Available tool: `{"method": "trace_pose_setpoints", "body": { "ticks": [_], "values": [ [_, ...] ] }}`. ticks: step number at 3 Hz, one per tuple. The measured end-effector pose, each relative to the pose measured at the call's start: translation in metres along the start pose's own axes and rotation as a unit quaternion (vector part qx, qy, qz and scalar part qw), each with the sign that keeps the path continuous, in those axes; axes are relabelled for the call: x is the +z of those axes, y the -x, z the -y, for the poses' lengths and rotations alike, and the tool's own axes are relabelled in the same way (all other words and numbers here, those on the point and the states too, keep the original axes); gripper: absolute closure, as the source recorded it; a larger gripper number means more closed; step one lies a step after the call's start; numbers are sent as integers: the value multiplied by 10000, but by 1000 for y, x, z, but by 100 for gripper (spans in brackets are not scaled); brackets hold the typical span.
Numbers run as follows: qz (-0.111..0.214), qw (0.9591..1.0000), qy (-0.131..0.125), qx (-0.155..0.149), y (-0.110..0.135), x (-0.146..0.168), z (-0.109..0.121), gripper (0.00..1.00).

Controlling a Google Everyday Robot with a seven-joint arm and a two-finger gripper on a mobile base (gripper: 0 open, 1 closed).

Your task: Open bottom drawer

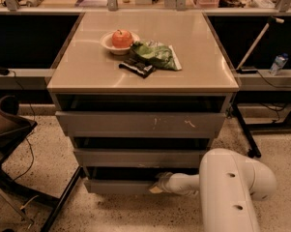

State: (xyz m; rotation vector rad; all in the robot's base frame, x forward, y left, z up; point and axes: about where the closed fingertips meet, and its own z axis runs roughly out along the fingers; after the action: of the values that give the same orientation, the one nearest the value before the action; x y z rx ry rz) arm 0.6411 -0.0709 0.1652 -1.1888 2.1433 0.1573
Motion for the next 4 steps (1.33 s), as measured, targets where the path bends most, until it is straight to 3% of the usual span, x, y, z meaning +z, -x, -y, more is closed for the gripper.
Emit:
{"method": "trace_pose_setpoints", "body": {
  "ticks": [4],
  "values": [
    [78, 9999, 54, 123, -17, -22, -22, 100]
  ]
}}
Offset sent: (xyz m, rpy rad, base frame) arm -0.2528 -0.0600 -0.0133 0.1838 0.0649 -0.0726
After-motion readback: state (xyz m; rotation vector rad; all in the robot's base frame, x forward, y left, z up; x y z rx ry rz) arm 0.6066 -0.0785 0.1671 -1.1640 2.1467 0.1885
